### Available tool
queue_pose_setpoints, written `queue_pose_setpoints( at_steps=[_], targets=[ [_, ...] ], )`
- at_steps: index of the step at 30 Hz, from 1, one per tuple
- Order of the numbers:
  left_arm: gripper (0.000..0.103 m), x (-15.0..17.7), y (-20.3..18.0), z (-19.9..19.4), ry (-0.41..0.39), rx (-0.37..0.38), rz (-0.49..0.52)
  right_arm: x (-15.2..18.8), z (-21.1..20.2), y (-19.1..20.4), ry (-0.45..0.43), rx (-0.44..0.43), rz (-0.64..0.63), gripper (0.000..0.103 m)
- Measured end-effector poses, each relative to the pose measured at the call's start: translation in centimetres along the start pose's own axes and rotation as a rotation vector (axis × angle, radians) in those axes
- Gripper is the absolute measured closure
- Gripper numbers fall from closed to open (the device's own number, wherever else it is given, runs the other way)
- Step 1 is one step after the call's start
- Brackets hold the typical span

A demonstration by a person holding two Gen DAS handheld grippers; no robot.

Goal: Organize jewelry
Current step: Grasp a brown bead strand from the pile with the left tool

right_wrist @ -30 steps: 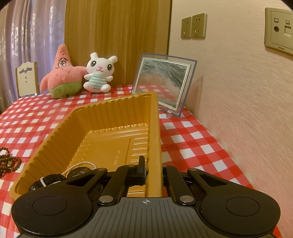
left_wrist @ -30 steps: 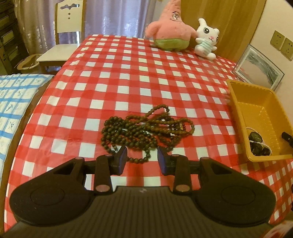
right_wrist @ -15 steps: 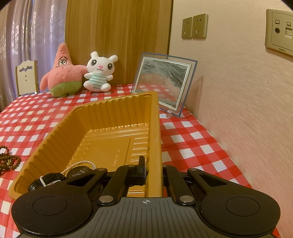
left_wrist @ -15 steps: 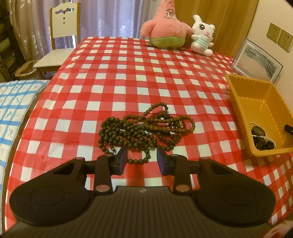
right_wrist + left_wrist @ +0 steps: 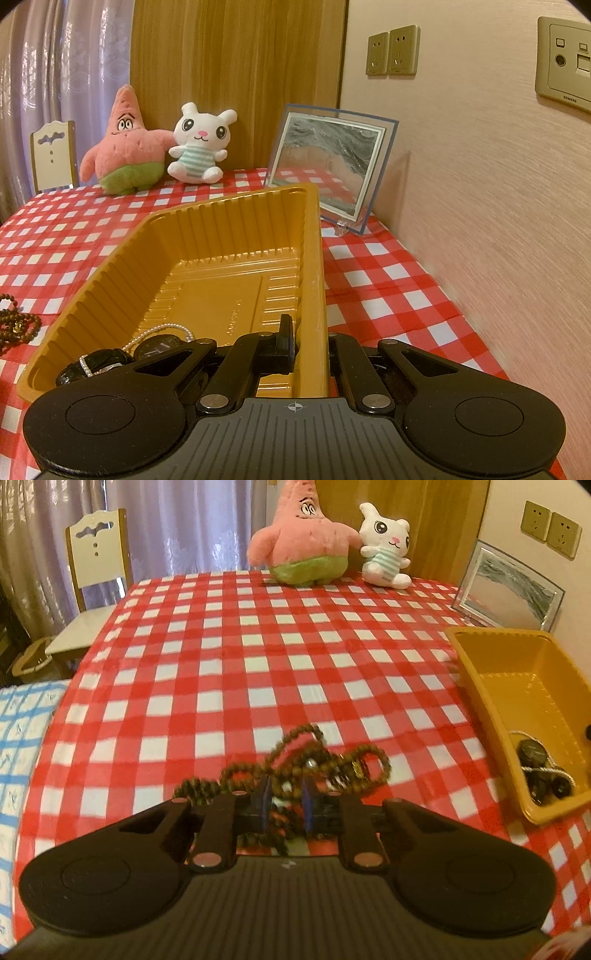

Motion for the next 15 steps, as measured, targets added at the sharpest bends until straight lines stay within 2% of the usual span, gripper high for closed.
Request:
queue_pose_setpoints(
  at_steps=[15],
  targets=[
    [0.087,-2.3,1.4,5.0,0.057,0.039,-0.001,-0.1,0.1,-0.1,0.002,0.005,-0.003,0.100]
  ],
)
Point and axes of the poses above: each gripper's, at about its wrist camera, not at the fingertips, and z roughly the way its jaws point, y to its left, x to its underside, the point moved 3 cm from there along z, roughly the way its jaws point, and after that the axes turned 3 degrees about z, right-handed, at the moved point
